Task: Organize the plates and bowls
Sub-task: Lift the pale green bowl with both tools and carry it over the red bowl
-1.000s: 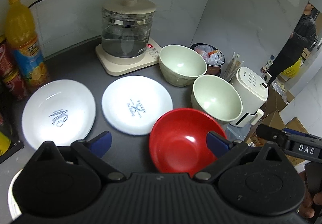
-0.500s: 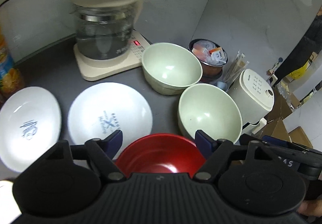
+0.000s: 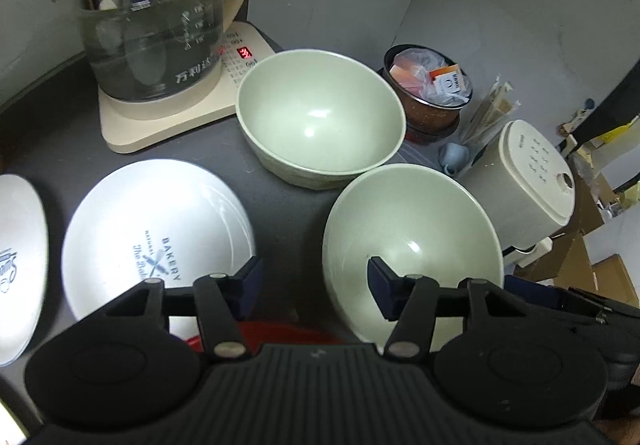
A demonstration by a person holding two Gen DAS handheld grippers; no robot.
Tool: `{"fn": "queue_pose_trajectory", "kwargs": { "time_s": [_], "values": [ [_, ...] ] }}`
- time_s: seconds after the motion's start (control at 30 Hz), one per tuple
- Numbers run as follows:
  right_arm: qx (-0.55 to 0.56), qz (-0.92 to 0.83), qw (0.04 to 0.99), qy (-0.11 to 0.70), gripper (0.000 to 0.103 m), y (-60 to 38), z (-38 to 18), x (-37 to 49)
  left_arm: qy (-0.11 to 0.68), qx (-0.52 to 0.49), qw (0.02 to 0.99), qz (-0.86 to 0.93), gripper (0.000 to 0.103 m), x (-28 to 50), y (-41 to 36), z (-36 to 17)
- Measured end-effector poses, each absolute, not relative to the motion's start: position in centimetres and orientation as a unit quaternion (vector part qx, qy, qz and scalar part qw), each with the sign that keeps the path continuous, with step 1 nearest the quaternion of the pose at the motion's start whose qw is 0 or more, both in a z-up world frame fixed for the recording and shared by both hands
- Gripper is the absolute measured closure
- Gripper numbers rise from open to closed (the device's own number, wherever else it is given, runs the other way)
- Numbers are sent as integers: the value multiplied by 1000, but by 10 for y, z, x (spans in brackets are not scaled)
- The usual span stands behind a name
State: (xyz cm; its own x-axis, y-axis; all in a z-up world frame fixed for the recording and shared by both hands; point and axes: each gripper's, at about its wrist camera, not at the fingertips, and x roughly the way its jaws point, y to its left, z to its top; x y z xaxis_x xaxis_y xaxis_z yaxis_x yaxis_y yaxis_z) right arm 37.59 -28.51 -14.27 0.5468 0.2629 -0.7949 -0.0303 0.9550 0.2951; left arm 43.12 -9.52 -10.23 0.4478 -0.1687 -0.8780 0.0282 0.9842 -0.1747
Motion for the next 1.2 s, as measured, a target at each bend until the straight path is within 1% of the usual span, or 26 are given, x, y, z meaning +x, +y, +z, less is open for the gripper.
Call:
{"fn": "queue_pose_trajectory", "kwargs": {
  "time_s": [0.13,0.17,0.2,0.3,0.37,0.4,0.5,0.57,0.63,0.73,0.83,0.97,1.2],
  "values": [
    [122,89,861,485,52,-289,-154,392,538,-72,838,-45,53,447,-101,-117],
    [122,92,859,488,54,-290,-156,395,542,-71,837,-41,55,449,-102,-120],
    [122,95,857,491,59,-290,-158,397,544,-71,835,-39,57,452,-103,-123],
    [125,104,851,500,63,-292,-165,405,550,-72,831,-36,63,460,-107,-131],
    [127,107,846,506,67,-293,-170,409,558,-73,826,-36,71,464,-110,-137],
    [128,110,845,508,70,-293,-171,410,562,-75,823,-37,73,467,-111,-140],
    [119,113,844,511,76,-291,-175,412,571,-77,817,-36,83,471,-114,-146],
    [111,112,845,512,81,-291,-177,413,580,-79,810,-35,93,476,-116,-152],
    [107,111,845,513,87,-293,-178,414,586,-81,806,-32,95,478,-117,-157],
    [105,109,845,513,93,-295,-178,415,586,-79,806,-33,95,480,-118,-159],
    [114,102,845,512,93,-297,-175,414,582,-79,808,-37,95,478,-116,-156],
    [105,100,862,485,93,-295,-161,409,566,-88,818,-49,95,473,-111,-146],
    [105,101,882,449,93,-288,-130,398,528,-104,841,-57,95,456,-95,-112]
  ]
}}
